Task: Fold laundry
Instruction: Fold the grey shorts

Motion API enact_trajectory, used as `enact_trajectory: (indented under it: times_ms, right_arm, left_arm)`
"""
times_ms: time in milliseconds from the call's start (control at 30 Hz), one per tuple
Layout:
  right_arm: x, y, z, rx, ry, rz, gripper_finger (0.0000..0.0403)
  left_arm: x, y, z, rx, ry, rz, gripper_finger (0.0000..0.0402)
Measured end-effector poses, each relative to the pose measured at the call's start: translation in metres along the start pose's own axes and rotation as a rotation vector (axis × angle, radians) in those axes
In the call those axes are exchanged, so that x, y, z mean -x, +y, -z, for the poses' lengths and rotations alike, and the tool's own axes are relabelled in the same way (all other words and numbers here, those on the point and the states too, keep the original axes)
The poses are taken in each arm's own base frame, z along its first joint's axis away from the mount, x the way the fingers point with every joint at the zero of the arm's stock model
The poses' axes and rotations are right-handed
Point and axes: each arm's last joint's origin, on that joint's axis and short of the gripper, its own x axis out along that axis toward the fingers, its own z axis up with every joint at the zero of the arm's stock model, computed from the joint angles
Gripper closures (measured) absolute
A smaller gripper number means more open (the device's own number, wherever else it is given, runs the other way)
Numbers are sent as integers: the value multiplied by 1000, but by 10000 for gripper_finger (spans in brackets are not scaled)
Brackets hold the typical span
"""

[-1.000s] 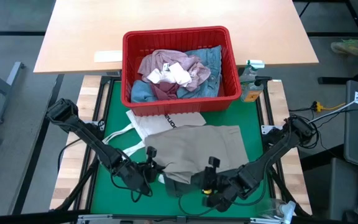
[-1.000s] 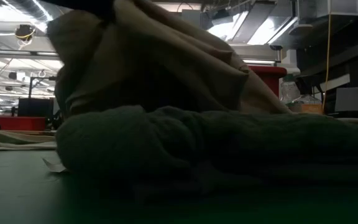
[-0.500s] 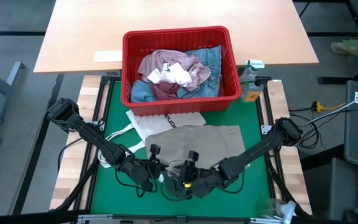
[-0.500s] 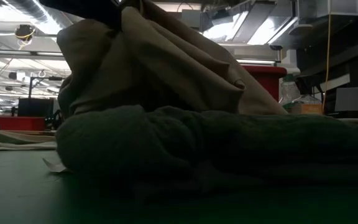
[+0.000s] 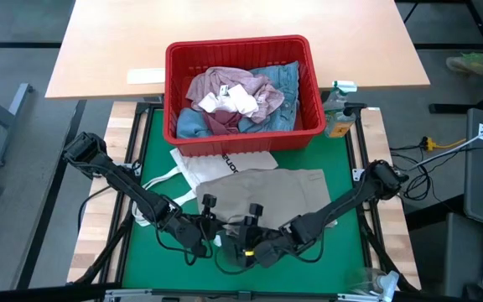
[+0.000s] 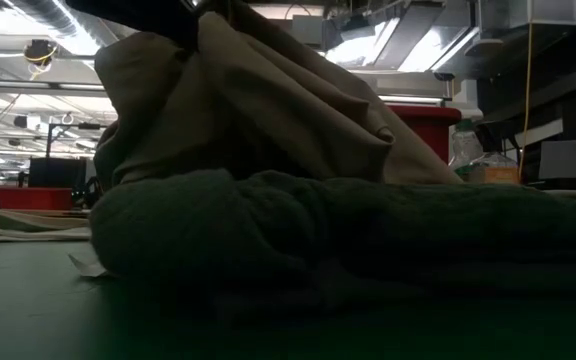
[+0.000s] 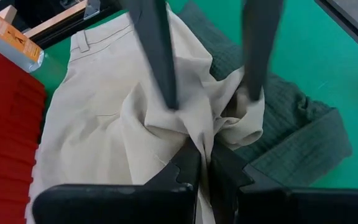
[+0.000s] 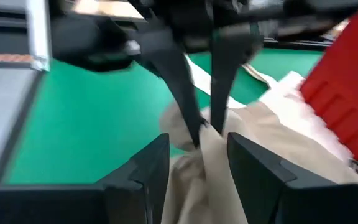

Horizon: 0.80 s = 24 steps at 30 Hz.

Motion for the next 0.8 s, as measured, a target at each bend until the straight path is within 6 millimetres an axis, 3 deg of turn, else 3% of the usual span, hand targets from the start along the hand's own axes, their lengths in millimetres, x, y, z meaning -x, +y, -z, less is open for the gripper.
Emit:
enact_trajectory:
  times_ms: [267, 533, 633, 800]
  right_arm:
    - [-18, 9, 22, 66, 31, 71, 240]
    - [-22, 7, 23, 64, 42, 63, 242]
    - [-26, 3, 23, 45, 48, 67, 261]
    - [-32, -5, 21, 13, 63, 56, 324]
  left_arm:
    - [0, 0, 0, 0, 1, 4, 386]
    - [0, 0, 0, -1, 2, 4, 386]
    - [0, 0, 0, -1, 2, 1, 386]
    - [0, 0, 1, -3, 6, -2, 385]
